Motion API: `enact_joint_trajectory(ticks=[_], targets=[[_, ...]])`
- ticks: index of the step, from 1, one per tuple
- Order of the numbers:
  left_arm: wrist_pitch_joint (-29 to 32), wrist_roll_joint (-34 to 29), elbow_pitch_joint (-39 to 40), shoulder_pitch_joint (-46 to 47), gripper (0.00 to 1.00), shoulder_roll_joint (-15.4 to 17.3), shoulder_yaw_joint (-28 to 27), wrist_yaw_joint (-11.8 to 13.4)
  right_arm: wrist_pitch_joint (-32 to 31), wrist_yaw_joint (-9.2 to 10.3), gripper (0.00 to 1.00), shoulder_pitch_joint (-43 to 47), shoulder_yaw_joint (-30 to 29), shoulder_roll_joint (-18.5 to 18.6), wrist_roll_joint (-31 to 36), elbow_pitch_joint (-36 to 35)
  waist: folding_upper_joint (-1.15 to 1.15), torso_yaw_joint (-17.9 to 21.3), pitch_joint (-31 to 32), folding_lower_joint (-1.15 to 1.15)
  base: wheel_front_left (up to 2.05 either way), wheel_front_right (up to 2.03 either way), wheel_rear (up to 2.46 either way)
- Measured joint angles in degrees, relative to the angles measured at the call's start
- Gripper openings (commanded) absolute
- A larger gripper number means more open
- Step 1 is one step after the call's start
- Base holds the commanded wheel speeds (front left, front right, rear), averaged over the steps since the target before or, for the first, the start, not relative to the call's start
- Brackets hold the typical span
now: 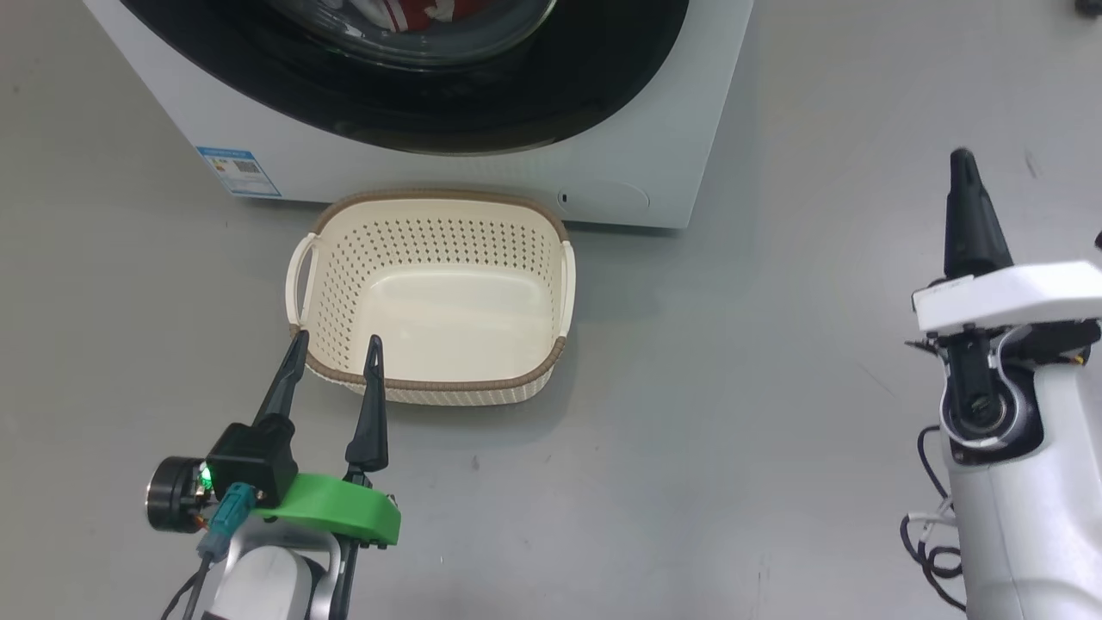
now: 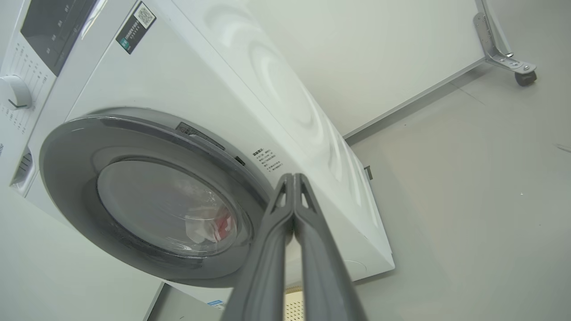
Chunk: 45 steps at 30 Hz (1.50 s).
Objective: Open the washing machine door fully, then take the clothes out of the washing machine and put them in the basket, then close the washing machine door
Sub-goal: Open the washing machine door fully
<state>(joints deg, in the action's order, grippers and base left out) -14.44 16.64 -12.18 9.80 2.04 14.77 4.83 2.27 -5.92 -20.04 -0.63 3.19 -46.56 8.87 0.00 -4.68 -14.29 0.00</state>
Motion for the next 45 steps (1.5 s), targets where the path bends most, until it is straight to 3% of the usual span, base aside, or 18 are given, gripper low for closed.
enact_joint_trajectory(ticks=[12,29,45], targets=[[0.0,0.0,1.9,5.6,1.0,0.0,1.7,0.0,-11.1,0.22,0.0,-15.4,-0.3,2.1,-6.9,-1.8,0.0,-1.9,-8.1,0.0,0.0,0.0,0.0],[0.0,2.4,2.5,11.2,1.0,-0.2,3.8,0.5,-23.5,4.45,0.0,-33.6,0.0,4.9,-12.2,2.4,0.0,-5.7,-17.4,0.0,0.0,0.0,0.0],[0.0,3.6,3.7,13.2,1.0,-0.4,4.1,0.7,-30.0,7.7,0.0,-46.1,0.5,6.3,-13.9,8.1,0.0,-9.7,-21.7,0.0,0.0,0.0,0.0]])
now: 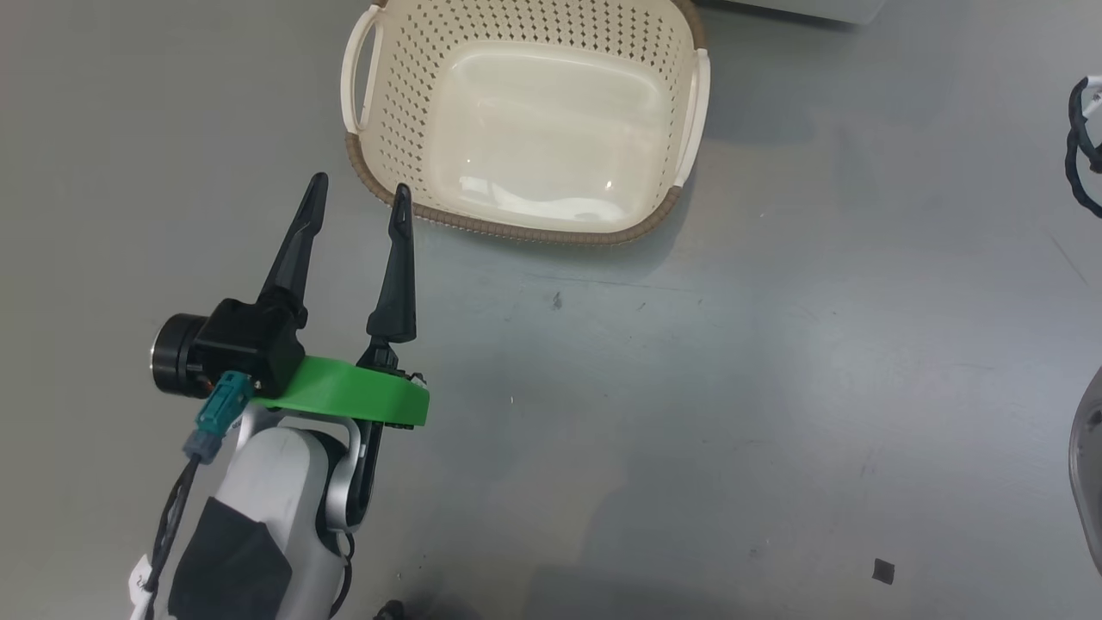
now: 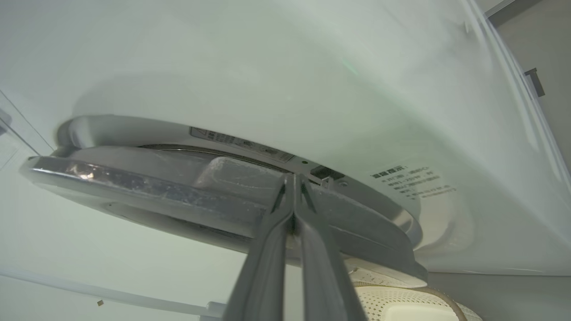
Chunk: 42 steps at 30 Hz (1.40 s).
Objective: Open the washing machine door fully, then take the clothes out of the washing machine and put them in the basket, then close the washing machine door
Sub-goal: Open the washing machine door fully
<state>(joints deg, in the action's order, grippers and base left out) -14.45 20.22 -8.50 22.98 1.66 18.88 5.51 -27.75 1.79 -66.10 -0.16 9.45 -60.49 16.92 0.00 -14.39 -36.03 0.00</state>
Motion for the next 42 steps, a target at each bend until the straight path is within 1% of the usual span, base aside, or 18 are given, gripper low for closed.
enact_joint_trajectory(ticks=[4,17,24,31,33,34,42], targets=[[0.0,0.4,0.0,0.0,1.0,0.0,0.0,0.2,-1.0,0.89,0.0,-2.3,0.1,0.0,-0.3,1.5,0.0,-0.7,-0.8,0.0,0.0,0.0,0.0],[0.0,1.9,0.0,0.5,1.0,-0.2,0.4,0.4,-3.2,0.91,0.0,-7.6,0.4,0.2,-1.2,6.6,0.0,-2.5,-2.0,0.0,0.0,0.0,0.0],[0.0,1.9,0.0,0.5,1.0,-0.2,0.7,0.5,-4.5,1.88,0.0,-9.0,-1.1,0.1,-3.9,9.5,0.0,-3.1,-1.9,0.0,0.0,0.0,0.0],[0.0,1.9,-0.1,0.5,1.0,-0.2,0.7,0.6,-6.5,1.82,0.0,-9.5,-1.7,0.5,-5.6,11.8,0.0,-3.1,-1.3,0.0,0.0,0.0,0.0],[0.0,1.9,-0.1,0.5,1.0,-0.2,0.7,0.6,-6.7,1.67,0.0,-9.5,-1.7,0.5,-5.6,12.1,0.0,-3.1,-1.2,0.0,0.0,0.0,0.0],[0.0,1.9,-0.2,0.5,1.0,-0.2,0.6,0.6,-6.7,1.21,0.0,-9.5,-1.7,0.5,-5.6,12.6,0.0,-3.1,-1.0,0.0,0.0,0.0,0.0],[0.0,1.8,-0.7,0.5,1.0,-0.2,1.1,0.7,-8.4,0.83,0.0,-9.3,-1.9,0.6,-7.1,15.0,0.0,-2.7,0.5,0.0,0.0,0.0,0.0]])
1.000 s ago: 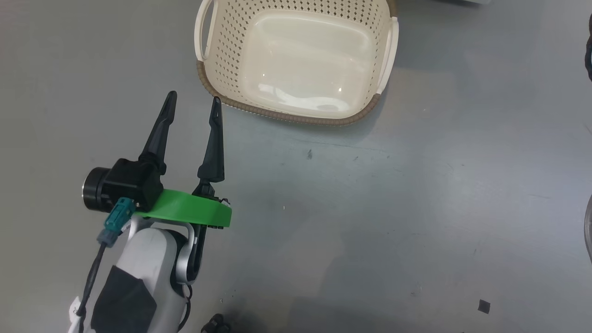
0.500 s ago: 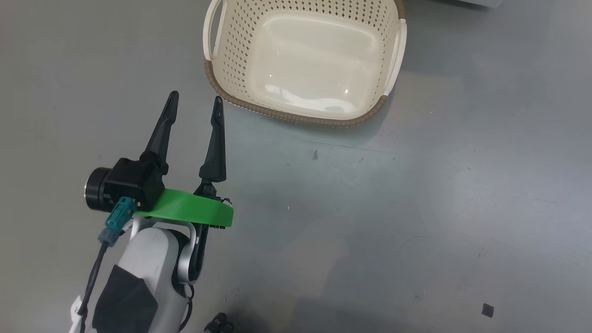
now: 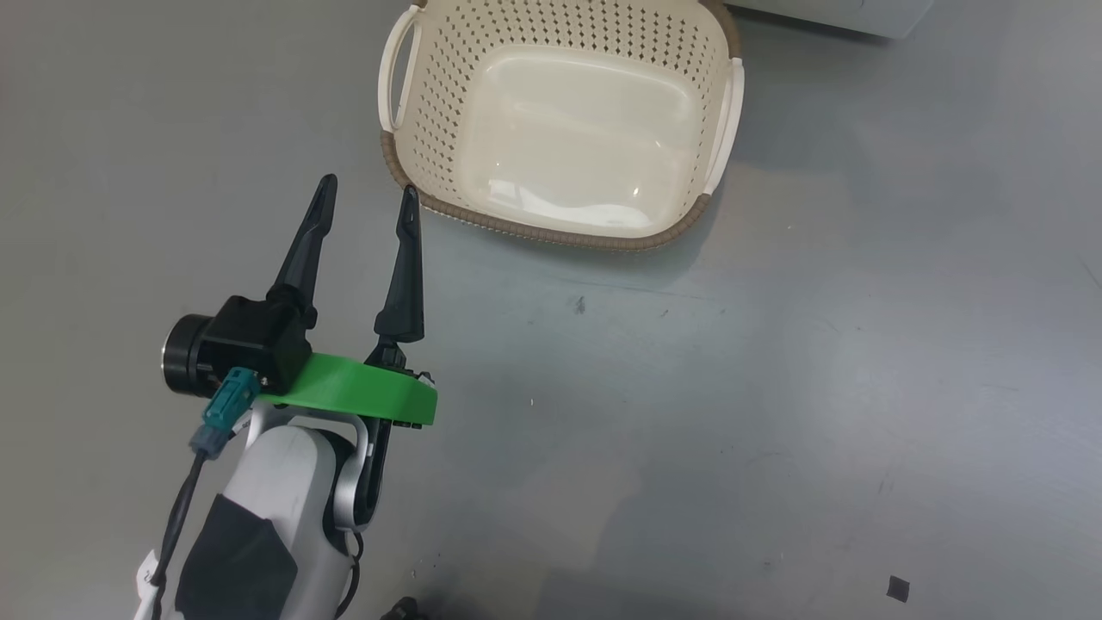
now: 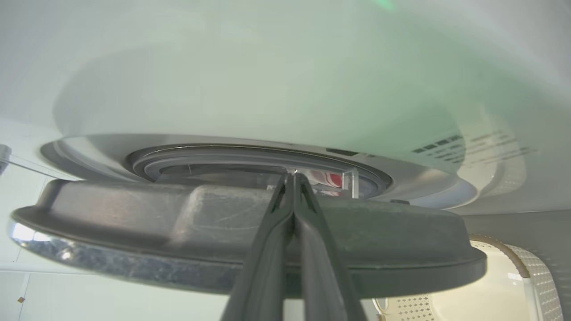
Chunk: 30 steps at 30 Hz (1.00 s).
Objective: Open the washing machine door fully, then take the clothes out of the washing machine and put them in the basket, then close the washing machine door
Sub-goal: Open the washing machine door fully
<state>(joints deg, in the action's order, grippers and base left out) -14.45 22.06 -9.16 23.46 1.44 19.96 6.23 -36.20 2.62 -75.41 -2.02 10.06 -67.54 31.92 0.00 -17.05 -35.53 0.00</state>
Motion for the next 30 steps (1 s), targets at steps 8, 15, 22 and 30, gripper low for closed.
enact_joint_trajectory(ticks=[8,15,22,30], targets=[[0.0,0.0,-0.5,0.0,1.0,0.0,0.0,0.0,-1.7,-0.7,0.0,0.6,-0.5,0.1,-1.4,1.6,0.0,0.3,1.2,0.0,0.0,0.0,0.0],[0.0,0.0,-0.9,0.0,1.0,0.0,0.0,0.0,-4.3,-0.46,0.0,1.9,-0.7,0.7,-2.6,3.4,0.0,0.2,2.7,0.0,0.0,0.0,0.0],[0.0,-0.1,-1.4,-0.1,1.0,0.0,0.0,0.0,-6.4,-0.74,0.0,4.6,-0.6,0.7,-3.7,5.1,0.0,0.0,4.3,0.0,0.0,0.0,0.0],[0.0,-0.6,-1.4,-0.5,1.0,0.0,-1.1,0.0,-8.6,-0.78,0.0,6.4,0.0,-0.9,-4.6,5.8,0.0,0.4,6.0,0.0,0.0,0.0,0.0]])
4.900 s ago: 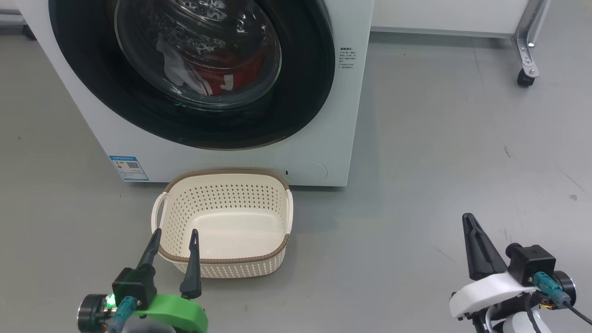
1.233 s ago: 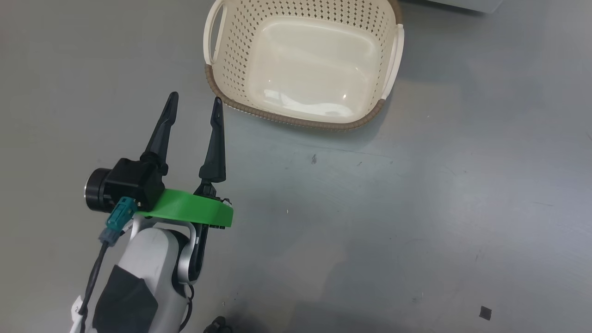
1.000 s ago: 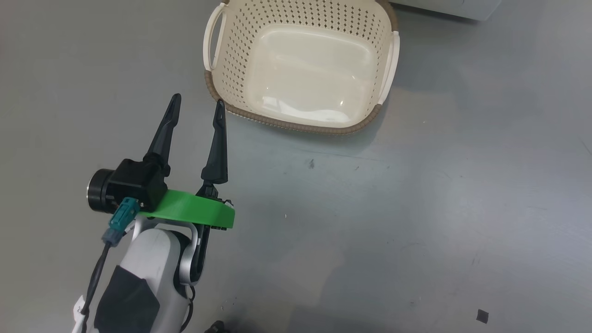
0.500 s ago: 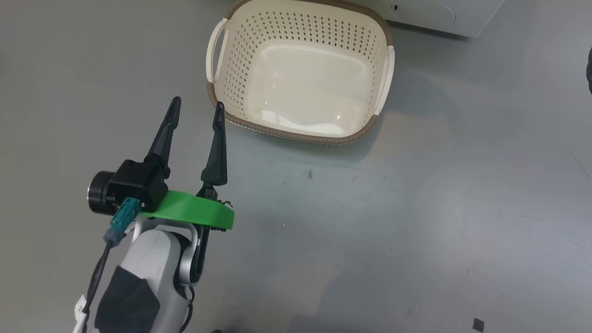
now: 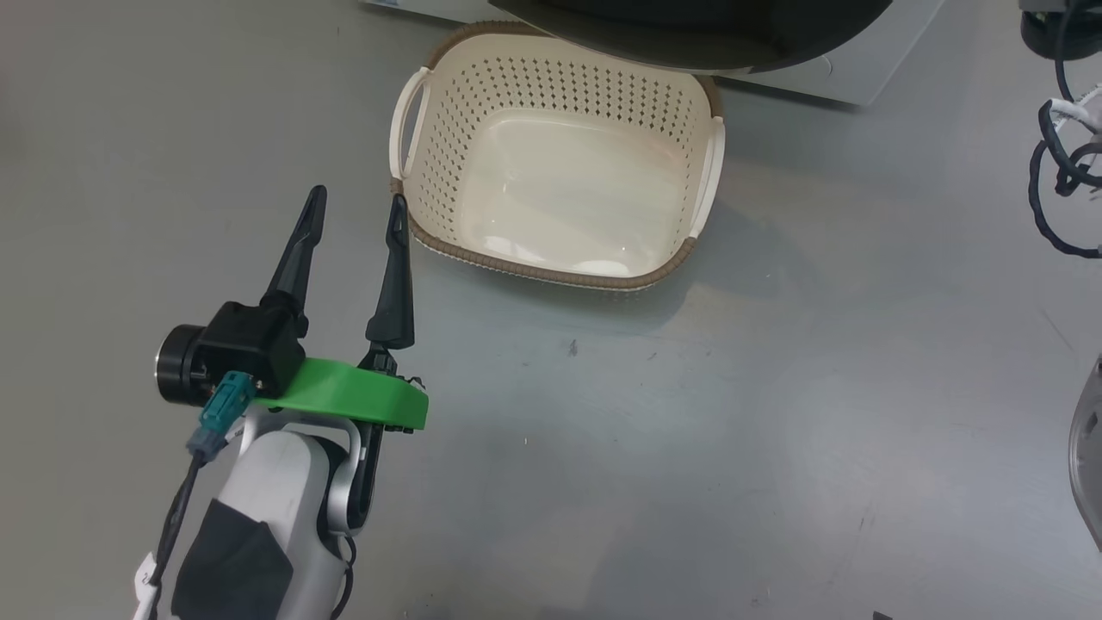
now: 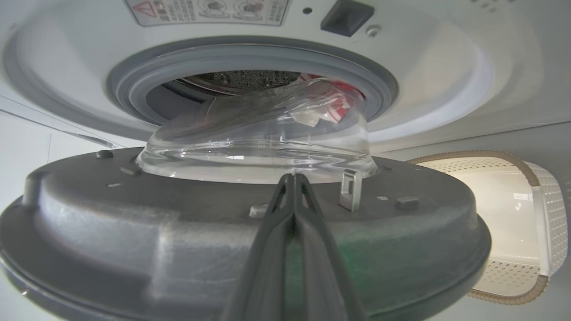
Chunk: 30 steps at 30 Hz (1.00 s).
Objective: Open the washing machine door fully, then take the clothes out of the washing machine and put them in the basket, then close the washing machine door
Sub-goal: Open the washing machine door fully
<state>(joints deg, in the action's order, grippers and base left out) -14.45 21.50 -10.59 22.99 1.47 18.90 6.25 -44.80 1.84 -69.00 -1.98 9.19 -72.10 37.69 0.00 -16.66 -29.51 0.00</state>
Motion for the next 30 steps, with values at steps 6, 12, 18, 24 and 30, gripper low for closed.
enact_joint_trajectory(ticks=[6,12,18,24,30], targets=[[0.0,0.0,0.0,-0.1,1.0,0.0,0.1,0.0,-0.6,-0.26,0.0,0.5,0.5,-0.1,0.0,0.0,0.0,0.4,0.7,0.0,0.0,0.0,0.0],[0.0,-0.5,0.0,-0.1,1.0,0.0,-0.5,0.0,-0.9,-1.24,0.0,1.9,0.8,-0.6,0.0,0.3,0.0,1.0,1.5,0.0,0.0,0.0,0.0],[0.0,-1.3,0.0,-1.0,1.0,0.0,-0.7,0.0,-1.3,-1.14,0.0,2.9,0.8,-0.8,-0.1,0.3,0.0,1.6,2.3,0.0,0.0,0.0,0.0],[0.0,-1.6,0.2,-1.1,1.0,0.0,-1.2,0.0,-0.8,-2.4,0.0,3.3,1.6,-0.8,0.3,-1.2,0.0,2.2,2.5,0.0,0.0,0.0,0.0],[0.0,-1.5,-0.2,-1.4,1.0,0.0,-0.8,0.0,3.1,-6.89,0.0,6.6,4.3,1.7,5.6,-2.3,0.0,2.3,3.7,0.0,0.0,0.0,0.0]])
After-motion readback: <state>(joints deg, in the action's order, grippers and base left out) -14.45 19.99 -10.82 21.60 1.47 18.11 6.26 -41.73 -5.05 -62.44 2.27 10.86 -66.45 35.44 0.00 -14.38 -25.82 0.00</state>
